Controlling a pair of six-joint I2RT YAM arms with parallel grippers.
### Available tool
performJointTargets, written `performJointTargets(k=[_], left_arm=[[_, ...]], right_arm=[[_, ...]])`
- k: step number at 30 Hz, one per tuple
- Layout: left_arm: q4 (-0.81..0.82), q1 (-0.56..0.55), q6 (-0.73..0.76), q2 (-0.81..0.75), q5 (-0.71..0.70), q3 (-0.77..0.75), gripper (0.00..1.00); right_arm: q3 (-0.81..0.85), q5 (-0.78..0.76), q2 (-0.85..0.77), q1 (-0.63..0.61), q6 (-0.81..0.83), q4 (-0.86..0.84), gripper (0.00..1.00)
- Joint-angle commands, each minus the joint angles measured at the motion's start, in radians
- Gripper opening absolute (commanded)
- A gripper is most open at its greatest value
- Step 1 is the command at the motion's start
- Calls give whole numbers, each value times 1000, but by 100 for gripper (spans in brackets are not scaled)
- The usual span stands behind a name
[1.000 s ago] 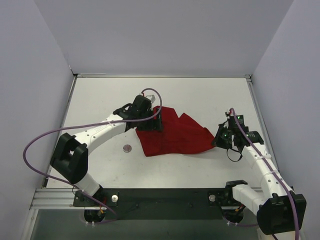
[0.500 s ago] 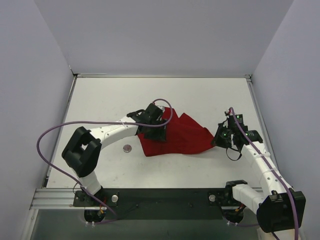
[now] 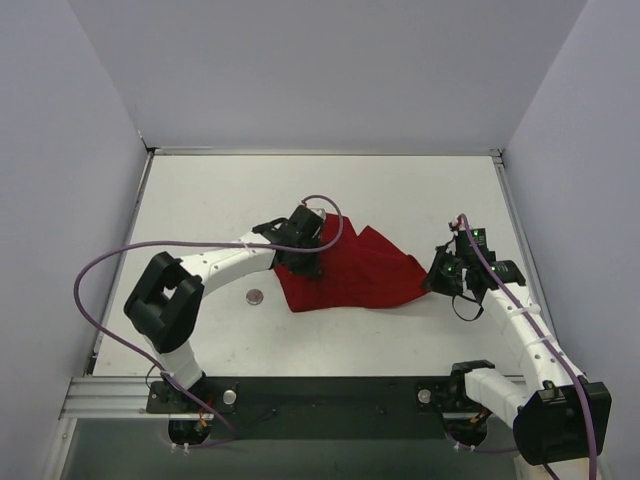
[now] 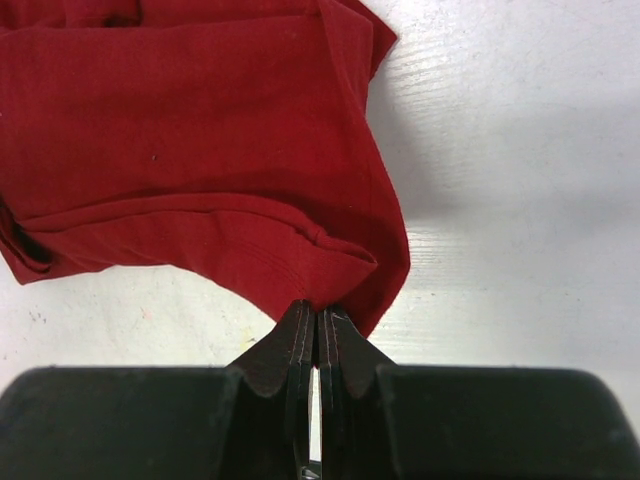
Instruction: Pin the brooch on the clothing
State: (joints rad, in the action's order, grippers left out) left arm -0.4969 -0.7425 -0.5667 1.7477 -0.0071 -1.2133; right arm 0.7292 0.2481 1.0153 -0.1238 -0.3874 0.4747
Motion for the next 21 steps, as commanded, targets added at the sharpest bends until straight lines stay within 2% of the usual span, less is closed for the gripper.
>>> performJointTargets(k=[1,9,13,16,17,21], left_arm=[[63,43,18,-97,-25,6,0],[98,173,80,-282,-8,-60,0],[112,236,109,-347,-86,-162,0],[138,284,134,-373,-114,-258,0],[159,308,140,-376,-116,-308,0],[192,359,146,-378,-125,-445,0]], right_arm=[[35,14,-3,6,10,7,0],[225,42,22,6,-8,-79,0],[380,56,78,6,-1,-189,0],[570,56,153,6,25,-223,0],[681,56,173,7,28,-223,0],[885,63,236,9,51,-271,0]])
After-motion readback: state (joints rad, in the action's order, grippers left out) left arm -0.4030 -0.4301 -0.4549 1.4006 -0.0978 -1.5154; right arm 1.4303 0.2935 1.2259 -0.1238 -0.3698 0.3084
